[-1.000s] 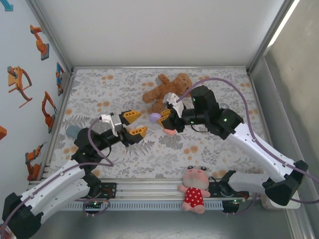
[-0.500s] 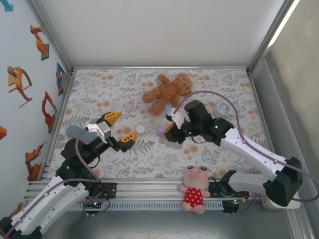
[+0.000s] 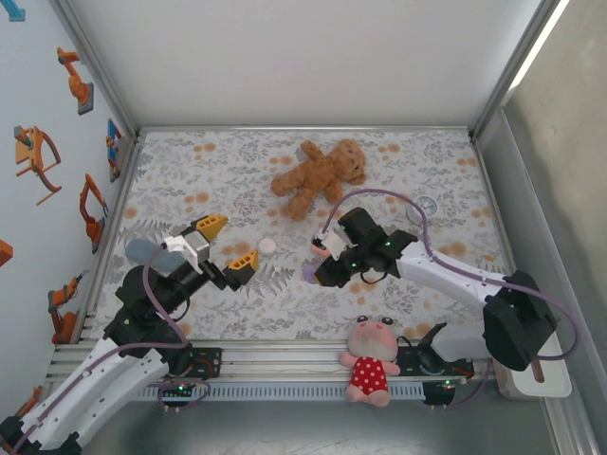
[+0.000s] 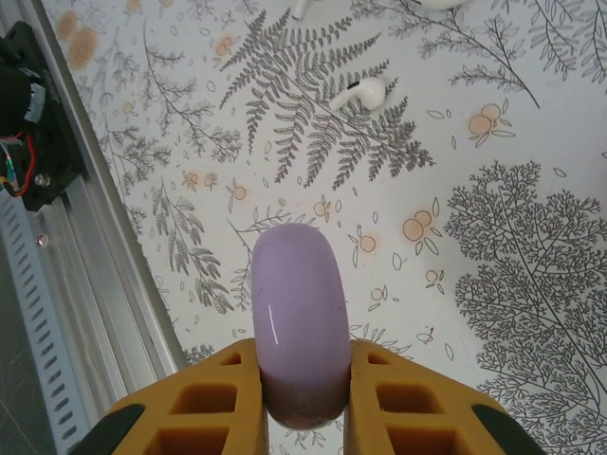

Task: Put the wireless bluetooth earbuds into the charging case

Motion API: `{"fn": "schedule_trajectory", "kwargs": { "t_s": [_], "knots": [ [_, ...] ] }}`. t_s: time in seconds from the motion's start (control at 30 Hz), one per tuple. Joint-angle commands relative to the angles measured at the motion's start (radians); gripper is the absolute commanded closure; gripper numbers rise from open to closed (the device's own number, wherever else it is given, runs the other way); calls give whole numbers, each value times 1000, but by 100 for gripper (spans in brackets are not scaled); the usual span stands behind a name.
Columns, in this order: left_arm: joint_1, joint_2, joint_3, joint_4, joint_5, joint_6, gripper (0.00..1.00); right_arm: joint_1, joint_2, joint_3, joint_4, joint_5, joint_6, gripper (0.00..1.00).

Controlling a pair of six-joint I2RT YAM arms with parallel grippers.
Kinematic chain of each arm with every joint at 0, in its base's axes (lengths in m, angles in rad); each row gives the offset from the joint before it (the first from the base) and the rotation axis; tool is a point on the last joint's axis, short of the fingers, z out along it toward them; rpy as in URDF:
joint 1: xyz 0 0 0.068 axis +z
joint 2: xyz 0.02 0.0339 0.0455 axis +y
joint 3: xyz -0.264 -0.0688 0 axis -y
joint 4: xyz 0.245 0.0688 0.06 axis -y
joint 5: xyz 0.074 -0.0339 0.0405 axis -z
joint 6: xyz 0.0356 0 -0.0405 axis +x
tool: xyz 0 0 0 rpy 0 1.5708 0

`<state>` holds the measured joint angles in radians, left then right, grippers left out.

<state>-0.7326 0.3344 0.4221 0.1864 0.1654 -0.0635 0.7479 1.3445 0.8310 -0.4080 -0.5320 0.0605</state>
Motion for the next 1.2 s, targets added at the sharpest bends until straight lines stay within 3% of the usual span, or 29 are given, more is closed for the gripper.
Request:
{"fn": "schedule_trajectory", "kwargs": {
  "t_s": [0.0, 1.17],
  "knots": [
    [0, -13, -11, -2, -15, -13, 1, -23, 34, -7, 37, -34, 15, 85],
    [1, 6, -21, -6, -29, -16, 2, -137, 265, -20, 72, -62, 114, 85]
  ]
}}
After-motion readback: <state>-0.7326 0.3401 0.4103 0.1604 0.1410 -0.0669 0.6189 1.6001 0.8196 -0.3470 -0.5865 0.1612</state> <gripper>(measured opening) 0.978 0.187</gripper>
